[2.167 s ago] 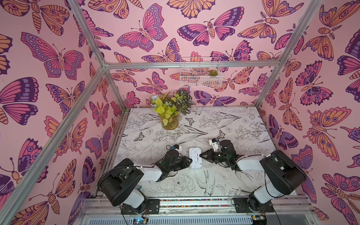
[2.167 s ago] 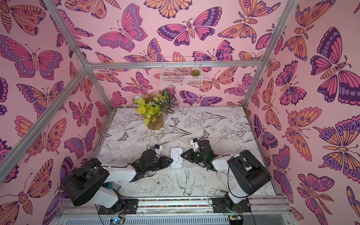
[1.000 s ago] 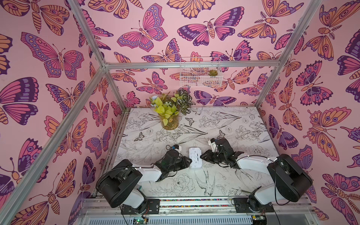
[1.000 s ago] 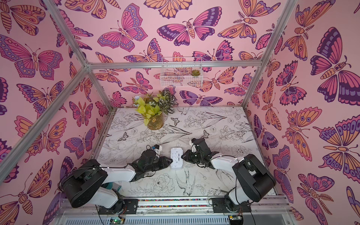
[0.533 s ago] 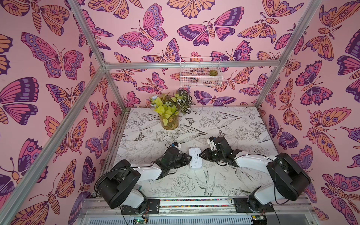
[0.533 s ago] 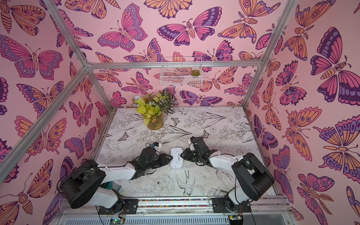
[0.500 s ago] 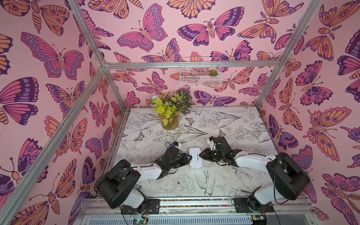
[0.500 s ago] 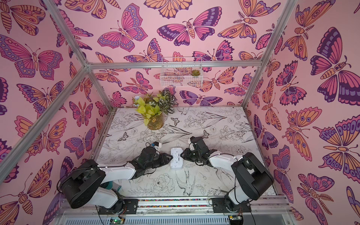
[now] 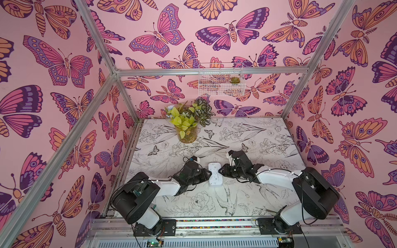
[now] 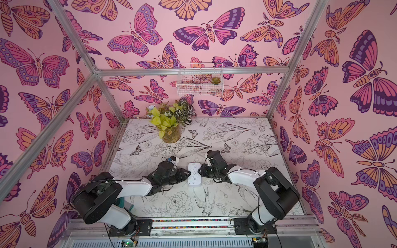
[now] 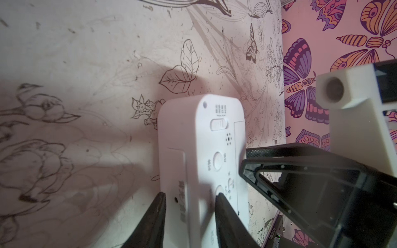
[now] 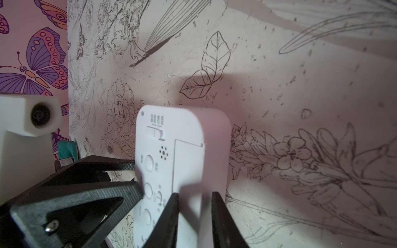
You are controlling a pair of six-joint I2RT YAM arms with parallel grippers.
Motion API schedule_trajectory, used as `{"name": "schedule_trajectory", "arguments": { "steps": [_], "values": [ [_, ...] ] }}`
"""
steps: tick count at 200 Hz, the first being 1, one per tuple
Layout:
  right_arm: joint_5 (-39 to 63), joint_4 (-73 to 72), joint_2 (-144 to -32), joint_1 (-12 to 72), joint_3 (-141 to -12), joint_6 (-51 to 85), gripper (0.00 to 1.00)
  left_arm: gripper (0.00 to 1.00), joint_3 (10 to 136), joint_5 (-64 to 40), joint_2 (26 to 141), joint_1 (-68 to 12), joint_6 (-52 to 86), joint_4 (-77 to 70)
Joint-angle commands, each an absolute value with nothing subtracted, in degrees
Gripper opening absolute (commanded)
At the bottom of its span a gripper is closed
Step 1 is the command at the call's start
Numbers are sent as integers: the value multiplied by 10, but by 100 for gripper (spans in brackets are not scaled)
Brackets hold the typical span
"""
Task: Insert the battery into the alarm
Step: Install the cover on the alarm.
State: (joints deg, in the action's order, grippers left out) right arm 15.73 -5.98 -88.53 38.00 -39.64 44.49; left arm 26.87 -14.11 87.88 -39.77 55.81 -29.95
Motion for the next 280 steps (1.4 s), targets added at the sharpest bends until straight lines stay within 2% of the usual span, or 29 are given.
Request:
{"name": "schedule_trajectory", "arguments": {
  "steps": [1,58,150,210,280],
  "values": [
    [132,-22,-887,386,-404,435,31,41,274,-149,878,-395,556,-306],
    [101,16,-849,390,-416,432,32,41,270,-157,876,-395,555,-301],
    [93,19,-872,415,-435,432,16,39,268,-166,887,-396,557,-302],
    [93,14,-889,425,-440,441,16,38,269,-170,892,-399,561,-306],
    [75,26,-933,474,-467,460,16,37,275,-170,896,-409,564,-310]
  ]
}}
